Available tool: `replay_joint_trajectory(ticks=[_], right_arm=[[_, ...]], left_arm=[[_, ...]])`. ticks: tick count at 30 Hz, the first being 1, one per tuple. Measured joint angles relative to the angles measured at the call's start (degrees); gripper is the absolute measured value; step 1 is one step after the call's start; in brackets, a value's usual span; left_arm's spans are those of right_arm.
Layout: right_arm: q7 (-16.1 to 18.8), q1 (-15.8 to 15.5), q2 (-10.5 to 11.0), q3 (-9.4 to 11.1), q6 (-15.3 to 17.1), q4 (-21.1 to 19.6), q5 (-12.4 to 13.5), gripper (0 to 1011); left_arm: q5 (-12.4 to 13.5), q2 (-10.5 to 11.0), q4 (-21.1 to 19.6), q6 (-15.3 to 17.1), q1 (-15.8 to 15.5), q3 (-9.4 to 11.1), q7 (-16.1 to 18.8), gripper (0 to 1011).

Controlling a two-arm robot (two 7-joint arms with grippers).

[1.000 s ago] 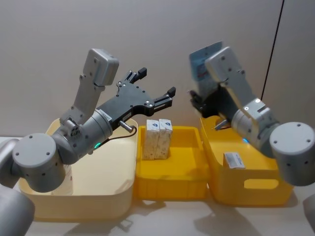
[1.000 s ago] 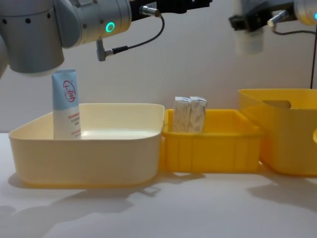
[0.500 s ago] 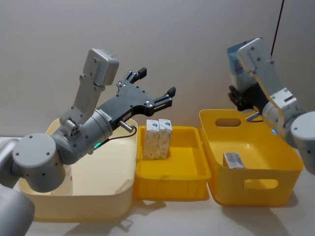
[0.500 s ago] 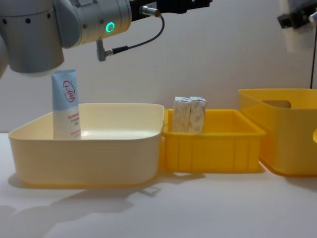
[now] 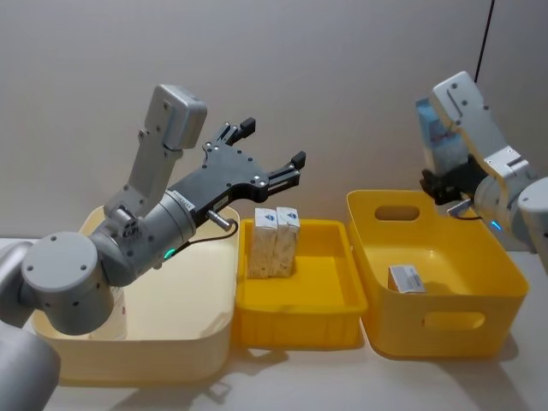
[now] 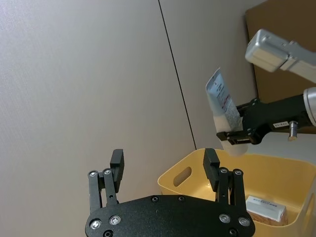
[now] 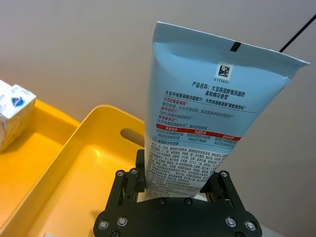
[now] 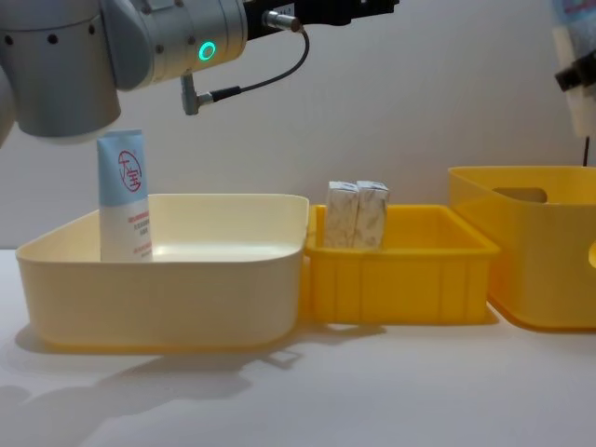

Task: Bimanual collaborative sorting of washing and personal care products

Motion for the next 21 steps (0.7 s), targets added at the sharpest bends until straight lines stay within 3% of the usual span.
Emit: replay_joint_trajectory(ticks=[5,15,21], right_arm=[[2.31,2.21,-0.39,-0.37,1.58,3.74,0.37,598],[7.94,7.84,-1.78,-1.61,3.40,14.10,1.30,918],[10.45,10.63,-2.67,-2.17,3.48,19.48,1.67,1001]], left_arm=[[0.00,0.00,0.00,0.00,0.00,0.00,0.00,1000],[-0.01,0.00,0.00,0.00,0.00,0.00,0.00,1000],[0.00,0.00,0.00,0.00,0.00,0.00,0.00,1000]])
